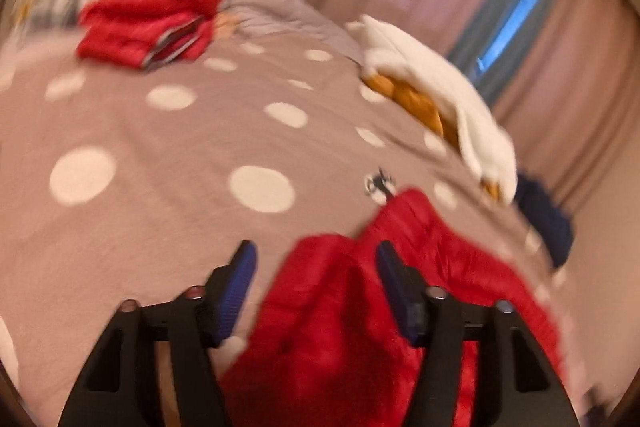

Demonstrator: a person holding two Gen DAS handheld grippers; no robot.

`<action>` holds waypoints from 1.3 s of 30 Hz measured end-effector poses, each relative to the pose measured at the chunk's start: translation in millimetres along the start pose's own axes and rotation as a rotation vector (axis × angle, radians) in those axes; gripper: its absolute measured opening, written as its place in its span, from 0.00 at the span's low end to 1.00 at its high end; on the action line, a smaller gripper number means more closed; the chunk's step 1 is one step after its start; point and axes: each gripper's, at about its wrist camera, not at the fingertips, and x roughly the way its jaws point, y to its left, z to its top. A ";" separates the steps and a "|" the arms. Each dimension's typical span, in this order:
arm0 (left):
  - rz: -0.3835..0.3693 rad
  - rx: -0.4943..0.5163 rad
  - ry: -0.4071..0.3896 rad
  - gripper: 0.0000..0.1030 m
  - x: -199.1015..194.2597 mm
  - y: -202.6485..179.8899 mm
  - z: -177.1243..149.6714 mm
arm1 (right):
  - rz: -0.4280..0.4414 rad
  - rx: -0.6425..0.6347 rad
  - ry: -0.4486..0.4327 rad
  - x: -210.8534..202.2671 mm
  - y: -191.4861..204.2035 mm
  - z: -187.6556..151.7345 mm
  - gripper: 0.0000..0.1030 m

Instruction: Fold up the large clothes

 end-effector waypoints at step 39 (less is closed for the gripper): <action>-0.273 -0.392 0.294 0.70 -36.3 56.0 -70.8 | 0.254 0.270 0.334 23.8 -17.8 -80.4 0.88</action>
